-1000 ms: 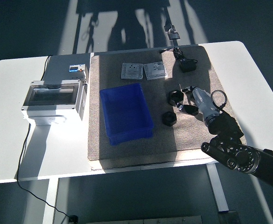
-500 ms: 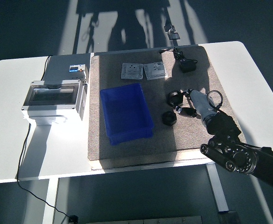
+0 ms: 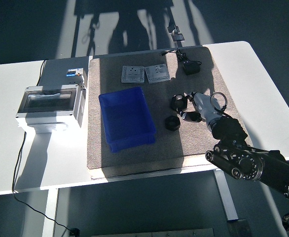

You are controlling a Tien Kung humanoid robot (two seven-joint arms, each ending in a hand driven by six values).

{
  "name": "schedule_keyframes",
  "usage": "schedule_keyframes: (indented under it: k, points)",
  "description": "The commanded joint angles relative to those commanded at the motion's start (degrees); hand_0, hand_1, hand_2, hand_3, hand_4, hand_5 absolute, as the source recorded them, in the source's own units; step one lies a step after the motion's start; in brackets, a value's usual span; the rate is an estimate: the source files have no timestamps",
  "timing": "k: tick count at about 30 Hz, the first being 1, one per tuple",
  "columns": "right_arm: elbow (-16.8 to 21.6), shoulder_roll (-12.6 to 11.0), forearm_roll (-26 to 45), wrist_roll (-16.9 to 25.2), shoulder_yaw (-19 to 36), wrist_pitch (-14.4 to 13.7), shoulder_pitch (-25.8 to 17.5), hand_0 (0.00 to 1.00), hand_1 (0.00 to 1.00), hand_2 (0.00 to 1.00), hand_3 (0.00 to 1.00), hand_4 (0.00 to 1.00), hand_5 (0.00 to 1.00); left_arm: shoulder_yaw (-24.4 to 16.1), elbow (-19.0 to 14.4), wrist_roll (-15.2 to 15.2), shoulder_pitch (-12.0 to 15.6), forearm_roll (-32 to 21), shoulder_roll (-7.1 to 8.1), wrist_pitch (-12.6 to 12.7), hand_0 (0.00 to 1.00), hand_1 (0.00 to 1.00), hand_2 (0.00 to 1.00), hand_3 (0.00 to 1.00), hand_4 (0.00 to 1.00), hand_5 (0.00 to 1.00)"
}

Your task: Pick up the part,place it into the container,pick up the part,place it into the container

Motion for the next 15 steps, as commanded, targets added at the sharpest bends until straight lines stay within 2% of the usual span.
schedule_keyframes:
  k: [7,13,15]
  points:
    - [1.2,-0.5,-0.6,-0.1,0.6,-1.5,-0.4,0.767,0.595,0.709,0.759,0.733,0.324,0.0,0.0,-0.2,0.2,-0.1,0.09,0.1,0.713,0.617,0.506,0.660,0.817,0.959]
    - [4.0,-1.2,-1.9,1.3,3.1,-3.7,-0.7,0.769,0.597,0.706,0.752,0.724,0.329,0.0,0.0,-0.3,0.3,-0.2,0.12,0.2,0.713,0.616,0.505,0.656,0.814,0.961]
    - [5.2,-1.4,-2.6,1.9,3.8,-4.2,-0.6,0.771,0.629,0.728,0.752,0.689,0.302,-0.1,0.0,-0.3,0.3,-0.2,0.13,0.3,0.713,0.616,0.501,0.655,0.810,0.959]
